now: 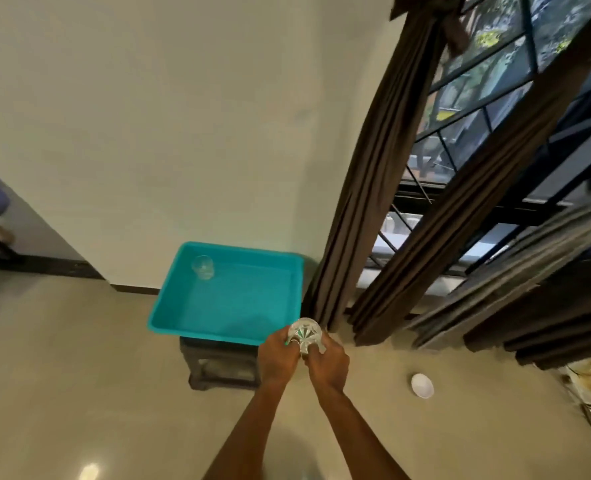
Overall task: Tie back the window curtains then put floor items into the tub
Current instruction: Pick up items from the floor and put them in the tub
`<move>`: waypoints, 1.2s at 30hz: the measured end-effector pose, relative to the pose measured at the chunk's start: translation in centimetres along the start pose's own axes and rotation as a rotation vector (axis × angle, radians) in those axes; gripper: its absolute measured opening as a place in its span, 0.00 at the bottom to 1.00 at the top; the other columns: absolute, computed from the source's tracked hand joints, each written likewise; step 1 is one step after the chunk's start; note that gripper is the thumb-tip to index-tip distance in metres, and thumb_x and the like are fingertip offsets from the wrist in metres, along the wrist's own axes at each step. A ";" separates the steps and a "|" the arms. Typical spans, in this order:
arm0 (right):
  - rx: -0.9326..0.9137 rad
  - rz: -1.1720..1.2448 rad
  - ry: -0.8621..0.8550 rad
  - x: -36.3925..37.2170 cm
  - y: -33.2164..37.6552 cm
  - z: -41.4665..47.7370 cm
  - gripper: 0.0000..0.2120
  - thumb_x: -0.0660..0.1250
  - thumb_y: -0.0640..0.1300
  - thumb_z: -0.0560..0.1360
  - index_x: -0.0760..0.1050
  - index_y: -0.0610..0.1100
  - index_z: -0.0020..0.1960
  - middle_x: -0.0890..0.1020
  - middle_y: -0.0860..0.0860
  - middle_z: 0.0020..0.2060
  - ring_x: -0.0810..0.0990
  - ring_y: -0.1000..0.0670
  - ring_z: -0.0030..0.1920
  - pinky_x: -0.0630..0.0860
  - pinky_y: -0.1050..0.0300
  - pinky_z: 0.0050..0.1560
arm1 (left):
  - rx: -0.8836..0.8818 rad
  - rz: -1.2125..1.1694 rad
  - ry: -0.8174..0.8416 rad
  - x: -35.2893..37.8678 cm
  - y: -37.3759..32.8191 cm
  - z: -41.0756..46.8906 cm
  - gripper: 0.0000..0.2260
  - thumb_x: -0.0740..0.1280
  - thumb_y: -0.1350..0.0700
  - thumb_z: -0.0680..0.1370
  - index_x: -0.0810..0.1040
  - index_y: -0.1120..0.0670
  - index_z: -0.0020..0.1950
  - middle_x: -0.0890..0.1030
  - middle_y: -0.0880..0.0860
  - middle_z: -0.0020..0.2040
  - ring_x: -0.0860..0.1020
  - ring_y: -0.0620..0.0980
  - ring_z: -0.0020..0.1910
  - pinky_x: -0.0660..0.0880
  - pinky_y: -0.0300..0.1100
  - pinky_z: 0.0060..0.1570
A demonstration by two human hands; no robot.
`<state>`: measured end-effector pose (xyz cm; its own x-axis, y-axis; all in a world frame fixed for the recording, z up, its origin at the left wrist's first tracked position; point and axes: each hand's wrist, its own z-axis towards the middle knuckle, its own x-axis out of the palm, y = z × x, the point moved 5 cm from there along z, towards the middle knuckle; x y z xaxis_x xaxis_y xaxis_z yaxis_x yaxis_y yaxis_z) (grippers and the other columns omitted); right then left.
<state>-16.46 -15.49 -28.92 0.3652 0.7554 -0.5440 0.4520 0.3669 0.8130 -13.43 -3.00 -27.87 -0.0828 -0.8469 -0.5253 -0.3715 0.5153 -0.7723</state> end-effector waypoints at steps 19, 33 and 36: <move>0.200 0.035 0.239 11.5 3.2 6.6 0.14 0.68 0.47 0.73 0.81 0.49 0.58 0.85 0.52 0.48 0.85 0.51 0.45 0.85 0.50 0.47 | -0.114 -0.040 0.031 -6.0 0.5 10.2 0.10 0.62 0.60 0.78 0.83 0.54 0.53 0.82 0.48 0.42 0.82 0.49 0.42 0.81 0.44 0.45; 0.289 0.057 0.405 15.3 5.6 9.2 0.17 0.65 0.45 0.79 0.73 0.48 0.68 0.81 0.48 0.56 0.83 0.48 0.51 0.84 0.48 0.53 | -0.281 -0.234 0.018 -6.2 2.2 14.9 0.06 0.61 0.59 0.82 0.70 0.49 0.57 0.80 0.54 0.54 0.83 0.56 0.51 0.80 0.57 0.56; 0.302 0.036 0.413 16.6 5.7 9.1 0.20 0.64 0.47 0.80 0.70 0.47 0.72 0.80 0.47 0.58 0.83 0.47 0.53 0.83 0.47 0.54 | -0.302 -0.234 0.023 -6.7 2.7 15.4 0.06 0.61 0.57 0.82 0.71 0.50 0.58 0.80 0.52 0.54 0.82 0.54 0.51 0.80 0.54 0.56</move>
<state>-0.40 -5.81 -35.18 0.0603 0.9385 -0.3400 0.6822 0.2099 0.7004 0.32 6.12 -31.94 0.0171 -0.9417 -0.3359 -0.6383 0.2483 -0.7286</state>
